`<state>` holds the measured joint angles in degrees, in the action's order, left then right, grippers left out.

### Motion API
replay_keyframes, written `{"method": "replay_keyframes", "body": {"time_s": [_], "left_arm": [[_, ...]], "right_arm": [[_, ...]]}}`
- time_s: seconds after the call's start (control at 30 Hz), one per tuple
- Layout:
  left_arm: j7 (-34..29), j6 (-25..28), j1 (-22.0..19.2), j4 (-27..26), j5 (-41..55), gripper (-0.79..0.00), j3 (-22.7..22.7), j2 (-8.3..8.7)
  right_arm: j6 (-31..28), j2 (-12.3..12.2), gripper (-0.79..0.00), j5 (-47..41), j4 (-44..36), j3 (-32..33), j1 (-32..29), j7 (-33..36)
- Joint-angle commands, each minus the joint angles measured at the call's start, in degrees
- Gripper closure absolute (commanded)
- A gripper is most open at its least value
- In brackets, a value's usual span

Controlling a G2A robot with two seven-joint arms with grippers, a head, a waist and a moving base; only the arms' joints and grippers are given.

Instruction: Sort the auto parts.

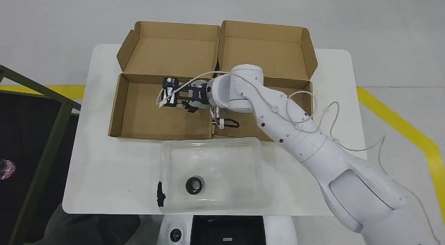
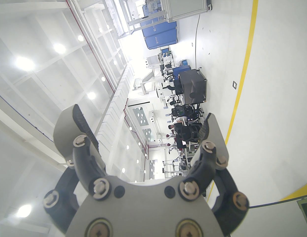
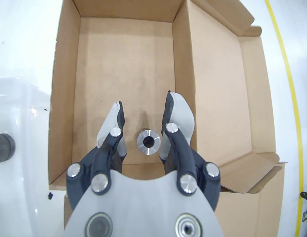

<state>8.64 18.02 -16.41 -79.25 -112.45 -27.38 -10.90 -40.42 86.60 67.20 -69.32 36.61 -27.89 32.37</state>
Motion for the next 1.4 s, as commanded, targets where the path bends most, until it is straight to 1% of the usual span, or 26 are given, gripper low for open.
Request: {"method": "replay_keyframes", "body": {"time_s": [0.0, 0.27, 0.33, 0.57, 0.73, 0.93, 1.2, 1.37], "left_arm": [[0.00, 0.00, 0.00, 0.00, 0.00, -0.785, 0.00, 0.00], [0.00, 0.00, 0.00, 0.00, 0.00, -0.785, 0.00, 0.00], [0.00, 0.00, 0.00, 0.00, 0.00, -0.785, 0.00, 0.00], [0.00, 0.00, 0.00, 0.00, 0.00, -0.785, 0.00, 0.00], [0.00, 0.00, 0.00, 0.00, 0.00, -0.785, 0.00, 0.00], [0.00, 0.00, 0.00, 0.00, 0.00, -0.785, 0.00, 0.00], [0.00, 0.00, 0.00, 0.00, 0.00, -0.785, 0.00, 0.00], [0.00, 0.00, 0.00, 0.00, 0.00, -0.785, 0.00, 0.00]], "right_arm": [[-0.92, -0.92, -0.299, -0.34, -3.72, 1.68, -2.34, 0.41], [-5.04, -4.26, -0.296, -0.71, -17.46, 7.74, -11.02, 3.27], [-5.88, -4.94, -0.305, -0.64, -20.81, 8.89, -13.07, 4.26], [-8.13, -7.52, -0.314, -1.39, -31.75, 13.25, -22.41, 7.32], [-9.55, -8.99, -0.311, -1.07, -38.49, 14.81, -28.14, 9.33], [-11.13, -10.01, -0.314, -0.25, -42.22, 14.54, -31.72, 9.93], [-11.96, -10.66, -0.317, 1.41, -41.38, 11.96, -33.94, 8.86], [-12.33, -11.28, -0.320, 2.75, -40.71, 11.61, -35.53, 8.34]]}}
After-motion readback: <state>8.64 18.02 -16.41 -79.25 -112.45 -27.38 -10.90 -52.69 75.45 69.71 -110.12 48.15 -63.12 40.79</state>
